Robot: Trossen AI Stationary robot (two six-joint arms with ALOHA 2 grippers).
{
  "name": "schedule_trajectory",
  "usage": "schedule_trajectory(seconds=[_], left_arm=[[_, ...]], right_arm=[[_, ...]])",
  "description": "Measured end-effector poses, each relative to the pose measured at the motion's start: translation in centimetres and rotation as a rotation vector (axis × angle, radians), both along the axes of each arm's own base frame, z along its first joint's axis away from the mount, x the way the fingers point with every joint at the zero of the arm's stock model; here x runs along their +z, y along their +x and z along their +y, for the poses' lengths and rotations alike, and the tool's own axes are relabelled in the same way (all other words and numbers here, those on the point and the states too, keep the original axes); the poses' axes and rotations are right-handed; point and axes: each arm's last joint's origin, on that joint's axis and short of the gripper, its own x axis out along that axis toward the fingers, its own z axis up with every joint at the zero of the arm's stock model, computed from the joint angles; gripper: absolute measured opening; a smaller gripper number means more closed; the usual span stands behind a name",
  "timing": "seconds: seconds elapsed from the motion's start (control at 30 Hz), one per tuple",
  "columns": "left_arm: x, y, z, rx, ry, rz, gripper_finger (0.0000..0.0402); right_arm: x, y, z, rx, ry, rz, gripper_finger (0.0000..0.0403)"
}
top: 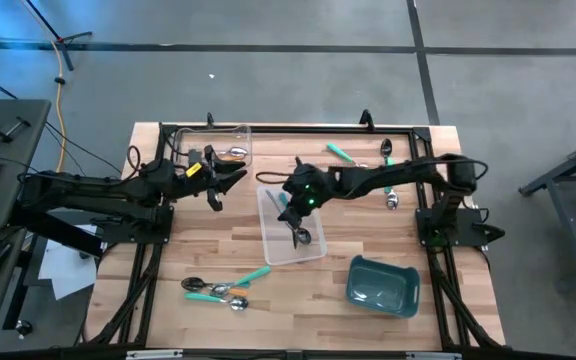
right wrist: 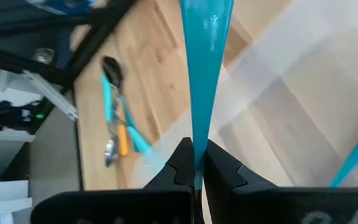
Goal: Sort silverware by color (type)
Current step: Put the blue spoon into the white transparent bin
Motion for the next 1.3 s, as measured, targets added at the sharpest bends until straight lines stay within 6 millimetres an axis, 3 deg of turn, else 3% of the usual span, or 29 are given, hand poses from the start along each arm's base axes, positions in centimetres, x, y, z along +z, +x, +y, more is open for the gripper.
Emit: schedule_trajectory(seconds=[0.17, 0.43, 0.87, 1.3], left_arm=[[0.0, 0.0, 0.0, 0.0, 0.0, 0.001, 0.0113], [0.0, 0.0, 0.0, 0.0, 0.0, 0.0, 0.0113], [0.0, 0.0, 0.0, 0.0, 0.0, 0.0, 0.0113], [0.0, 0.0, 0.0, 0.0, 0.0, 0.0, 0.0113]], right_arm=[[-2.6, 0.7, 0.0, -0.054, 0.035, 0.083, 0.0], [-5.0, 1.1, 0.2, -0.129, 0.047, 0.163, 0.0001], [-5.3, 0.9, -0.6, -0.197, 0.021, 0.188, 0.0004], [-6.2, 0.7, -0.7, -0.276, 0.034, 0.247, 0.0052]])
